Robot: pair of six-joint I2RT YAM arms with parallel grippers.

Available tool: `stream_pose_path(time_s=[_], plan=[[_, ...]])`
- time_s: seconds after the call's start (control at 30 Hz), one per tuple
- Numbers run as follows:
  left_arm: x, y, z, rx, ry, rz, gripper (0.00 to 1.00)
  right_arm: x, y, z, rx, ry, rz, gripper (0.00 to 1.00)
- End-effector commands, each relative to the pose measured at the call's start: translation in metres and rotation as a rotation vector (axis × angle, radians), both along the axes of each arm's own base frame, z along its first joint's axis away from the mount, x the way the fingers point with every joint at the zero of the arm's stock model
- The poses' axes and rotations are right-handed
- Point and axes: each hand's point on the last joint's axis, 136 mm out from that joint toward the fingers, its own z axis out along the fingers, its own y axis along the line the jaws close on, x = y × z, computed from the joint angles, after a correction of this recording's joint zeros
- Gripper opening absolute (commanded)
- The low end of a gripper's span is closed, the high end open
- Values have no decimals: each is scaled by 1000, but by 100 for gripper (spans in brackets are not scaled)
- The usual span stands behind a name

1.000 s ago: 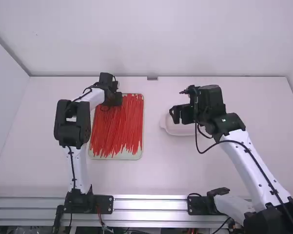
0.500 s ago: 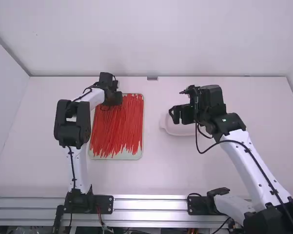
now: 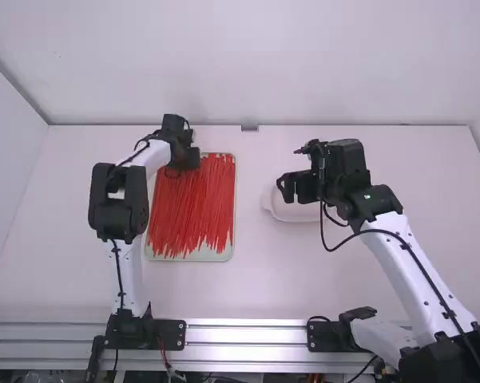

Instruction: Fasten the cable tie

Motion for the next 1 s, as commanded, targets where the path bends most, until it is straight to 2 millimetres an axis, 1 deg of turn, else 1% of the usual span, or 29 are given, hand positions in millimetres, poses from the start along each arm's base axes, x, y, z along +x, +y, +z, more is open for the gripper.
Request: stream_pose_path(time_s=[0.0, 0.03, 0.07, 0.13, 0.17, 0.2, 0.23, 0.3, 0.33, 0.37, 0.47, 0.5, 0.53, 0.6, 0.7, 0.77, 0.8, 0.9, 0.93, 0.97], plan=[[21, 5, 32, 14, -58, 17, 2, 3, 1, 13, 15, -24, -1, 98], [24, 6, 44, 24, -68, 20, 2, 3, 1, 13, 14, -25, -1, 98], [25, 7, 48, 28, -70, 23, 2, 3, 1, 13, 15, -24, -2, 98], [30, 9, 76, 37, -95, 29, 2, 3, 1, 13, 15, -25, -2, 98], [32, 8, 96, 32, -110, 28, 2, 3, 1, 13, 15, -25, -2, 98], [32, 8, 102, 33, -115, 28, 2, 3, 1, 13, 15, -25, -1, 98], [31, 8, 113, 33, -122, 27, 2, 3, 1, 13, 14, -26, -1, 98], [28, 2, 140, 35, -142, 18, 2, 4, 1, 13, 15, -26, -1, 98], [25, -1, 157, 32, -162, 13, 2, 4, 1, 13, 15, -28, -2, 98], [25, -1, 159, 32, -164, 12, 2, 4, 1, 13, 15, -28, -2, 98], [15, -5, 201, 51, -235, 13, 2, 4, 1, 13, 14, -28, 0, 98], [15, -5, 203, 53, -238, 13, 2, 4, 1, 13, 13, -28, 1, 98], [9, -6, 219, 72, -268, 18, 2, 4, 1, 13, 13, -28, 0, 98], [-3, -10, 243, 97, -307, 20, 2, 4, 1, 13, 13, -29, 1, 98], [-16, -16, 261, 115, -339, 17, 2, 4, 0, 13, 10, -30, -3, 98], [-26, -18, 268, 131, -349, 17, 2, 4, 0, 13, 6, -34, 0, 98], [-27, -18, 269, 130, -350, 17, 2, 4, 0, 13, 5, -34, 1, 98], [-46, -18, 274, 127, -356, 11, 2, 4, 0, 13, 5, -34, 1, 98], [-47, -18, 274, 128, -356, 11, 2, 4, 0, 13, 5, -34, 1, 98], [-53, -16, 274, 128, -358, 13, 2, 4, 0, 13, 7, -35, 3, 98]])
